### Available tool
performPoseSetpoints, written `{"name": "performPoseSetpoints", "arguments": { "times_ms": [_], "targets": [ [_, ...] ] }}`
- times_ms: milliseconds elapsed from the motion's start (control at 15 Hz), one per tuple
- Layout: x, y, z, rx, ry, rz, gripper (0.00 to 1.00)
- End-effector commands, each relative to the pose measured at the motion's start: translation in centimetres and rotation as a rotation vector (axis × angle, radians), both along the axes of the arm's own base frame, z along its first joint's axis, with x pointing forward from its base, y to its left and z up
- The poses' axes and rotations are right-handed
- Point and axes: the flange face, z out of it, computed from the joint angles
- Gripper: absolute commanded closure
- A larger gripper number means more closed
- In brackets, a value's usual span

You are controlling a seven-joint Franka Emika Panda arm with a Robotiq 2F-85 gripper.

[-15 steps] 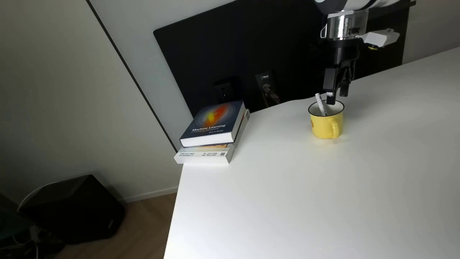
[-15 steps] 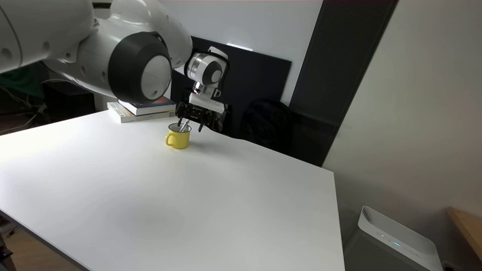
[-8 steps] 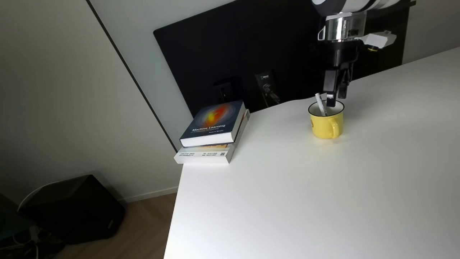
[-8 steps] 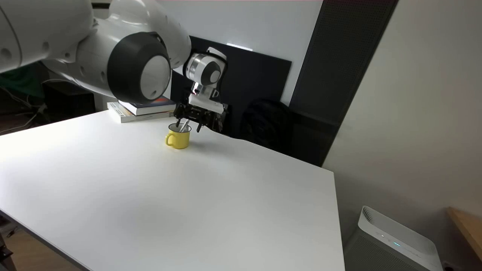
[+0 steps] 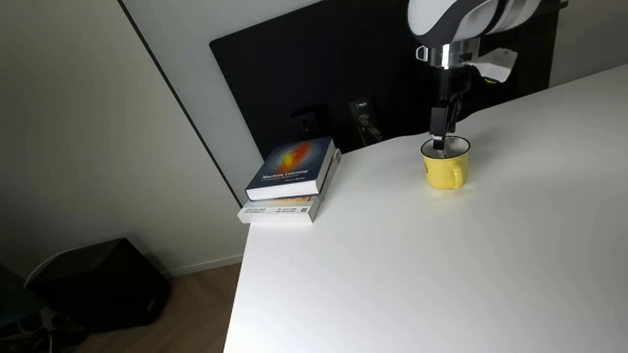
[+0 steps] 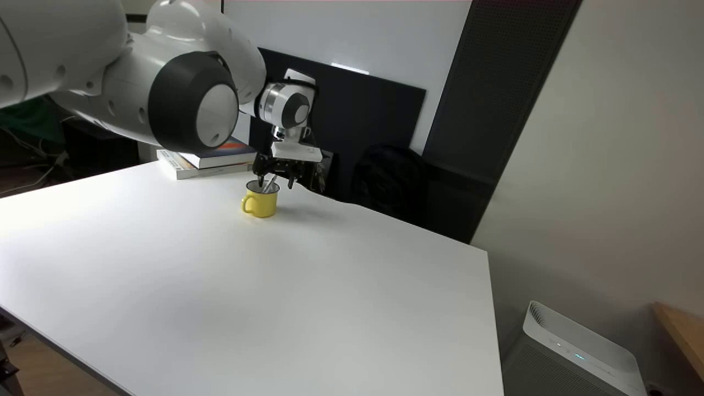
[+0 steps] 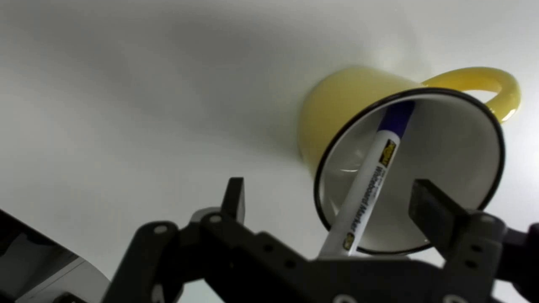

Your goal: Take the marker out of the mug, put it on the table, then put it back in the mug

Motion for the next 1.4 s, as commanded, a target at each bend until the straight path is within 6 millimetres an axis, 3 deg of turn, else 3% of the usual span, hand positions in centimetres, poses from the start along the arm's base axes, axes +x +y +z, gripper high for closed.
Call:
{"name": "performPoseSetpoints", "arguments": {
  "times_ms": [0, 400, 800, 1333],
  "targets": [
    [0.5, 1.0, -0.8, -0.037, -0.082, 0.029, 0.00],
    [0.4, 2.1, -1.9, -0.058, -0.113, 0.042, 0.00],
    [0.0, 3.6, 0.6, -0.094, -0.088, 0.048, 0.00],
    [-0.1, 4.2, 1.5, -0.126, -0.094, 0.065, 0.00]
  ]
}}
